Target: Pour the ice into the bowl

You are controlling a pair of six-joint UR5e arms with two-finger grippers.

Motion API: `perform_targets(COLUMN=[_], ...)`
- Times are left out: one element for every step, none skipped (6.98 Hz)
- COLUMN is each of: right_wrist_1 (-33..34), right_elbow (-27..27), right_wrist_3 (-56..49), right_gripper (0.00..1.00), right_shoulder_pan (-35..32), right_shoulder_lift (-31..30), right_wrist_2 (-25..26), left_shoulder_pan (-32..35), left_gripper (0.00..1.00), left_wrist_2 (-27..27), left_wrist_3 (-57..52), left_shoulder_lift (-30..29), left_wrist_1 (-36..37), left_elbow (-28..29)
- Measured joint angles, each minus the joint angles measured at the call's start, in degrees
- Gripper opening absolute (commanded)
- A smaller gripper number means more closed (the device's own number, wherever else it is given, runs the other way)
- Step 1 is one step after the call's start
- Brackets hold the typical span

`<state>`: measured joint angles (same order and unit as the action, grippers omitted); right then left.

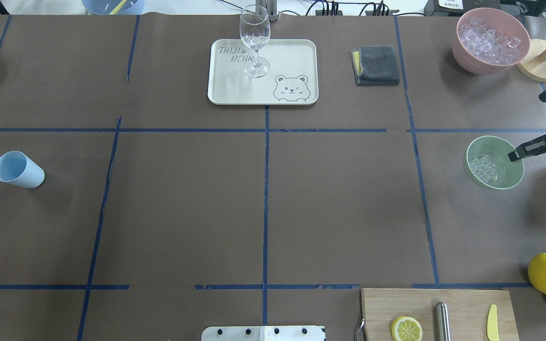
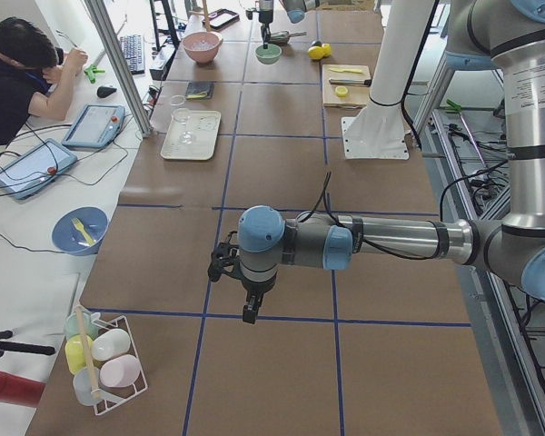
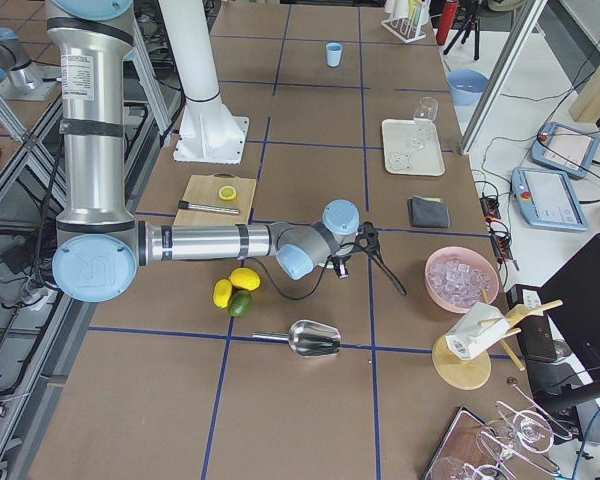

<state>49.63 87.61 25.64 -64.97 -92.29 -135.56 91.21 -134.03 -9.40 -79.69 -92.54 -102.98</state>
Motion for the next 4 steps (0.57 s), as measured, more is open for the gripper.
perform_targets(right_wrist_1=[-4.65, -6.67, -7.19, -7.26], right_elbow=[-3.05, -4.36, -4.75, -4.69], right_wrist_3=[0.34, 0.77, 0.97, 1.08], right_gripper=[0.04, 0.54, 1.00, 1.00], right_shoulder_pan=[0.01, 0.05, 0.08, 0.08], right_shoulder_lift=[-0.30, -0.06, 0.51, 1.01], right_wrist_2=[-0.05, -0.14, -0.25, -0.18], left_shoulder_pan=[-0.04, -0.06, -0.06, -0.07], left_gripper=[1.00, 1.00, 1.00, 1.00], left_wrist_2=[0.00, 0.00, 0.00, 0.00], left_wrist_3=[-0.02, -0.06, -0.08, -0.09], left_shoulder_lift=[-0.04, -0.08, -0.10, -0.14], left_wrist_1=[-0.08, -0.14, -0.20, -0.24], left_elbow=[0.00, 0.02, 0.03, 0.01])
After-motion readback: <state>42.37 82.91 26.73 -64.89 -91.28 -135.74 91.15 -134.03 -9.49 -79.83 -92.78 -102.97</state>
